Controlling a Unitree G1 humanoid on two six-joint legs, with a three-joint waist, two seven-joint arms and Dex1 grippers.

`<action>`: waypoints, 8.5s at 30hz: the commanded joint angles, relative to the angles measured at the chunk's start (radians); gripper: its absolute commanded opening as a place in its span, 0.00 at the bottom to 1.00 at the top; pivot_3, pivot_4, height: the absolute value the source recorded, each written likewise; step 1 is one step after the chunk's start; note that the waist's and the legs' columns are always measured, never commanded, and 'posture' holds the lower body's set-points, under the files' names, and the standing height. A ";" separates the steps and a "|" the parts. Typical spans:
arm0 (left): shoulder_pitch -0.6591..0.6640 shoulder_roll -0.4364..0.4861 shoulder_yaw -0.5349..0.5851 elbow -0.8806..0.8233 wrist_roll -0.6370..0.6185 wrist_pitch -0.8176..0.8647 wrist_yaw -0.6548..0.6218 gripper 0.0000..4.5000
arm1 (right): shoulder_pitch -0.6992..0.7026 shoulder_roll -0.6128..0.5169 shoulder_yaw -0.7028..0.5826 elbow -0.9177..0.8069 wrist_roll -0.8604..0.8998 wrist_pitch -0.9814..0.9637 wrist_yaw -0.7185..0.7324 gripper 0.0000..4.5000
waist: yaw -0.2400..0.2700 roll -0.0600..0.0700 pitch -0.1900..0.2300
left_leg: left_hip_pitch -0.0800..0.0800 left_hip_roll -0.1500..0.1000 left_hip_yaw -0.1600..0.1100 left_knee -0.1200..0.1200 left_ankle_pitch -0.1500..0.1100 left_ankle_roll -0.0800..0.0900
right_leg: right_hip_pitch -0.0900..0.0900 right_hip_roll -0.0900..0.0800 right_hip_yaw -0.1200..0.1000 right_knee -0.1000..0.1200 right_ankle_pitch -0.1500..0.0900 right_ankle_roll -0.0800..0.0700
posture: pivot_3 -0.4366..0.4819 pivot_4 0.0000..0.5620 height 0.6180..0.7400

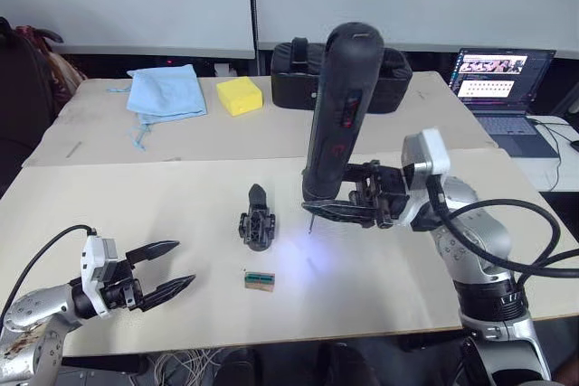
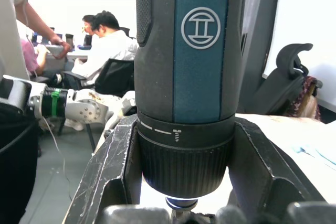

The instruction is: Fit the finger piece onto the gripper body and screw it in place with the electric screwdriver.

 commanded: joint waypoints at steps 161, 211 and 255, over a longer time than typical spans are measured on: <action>-0.375 -0.245 -0.438 0.244 0.404 -0.105 0.152 0.52 | -0.367 0.311 0.171 0.181 -0.154 0.076 -0.219 0.42 | 0.002 -0.001 0.000 | -0.003 -0.001 0.000 0.006 0.000 0.001 | 0.002 0.001 0.000 0.000 0.010 0.000 | 0.48 0.27 1.00; -0.343 -0.244 -0.431 0.252 0.389 -0.103 0.144 0.52 | -0.301 0.357 0.233 0.226 -0.225 0.099 -0.194 0.42 | -0.012 -0.001 0.000 | -0.002 -0.001 0.000 0.005 0.000 0.001 | 0.002 0.001 0.000 0.000 0.010 0.000 | 0.48 0.27 1.00; -0.337 -0.238 -0.434 0.233 0.384 -0.084 0.143 0.52 | -0.274 0.366 0.259 0.254 -0.287 0.060 -0.199 0.42 | -0.012 -0.001 0.000 | -0.002 -0.001 0.000 0.005 0.000 0.001 | 0.002 0.001 0.000 0.000 0.008 0.000 | 0.48 0.27 1.00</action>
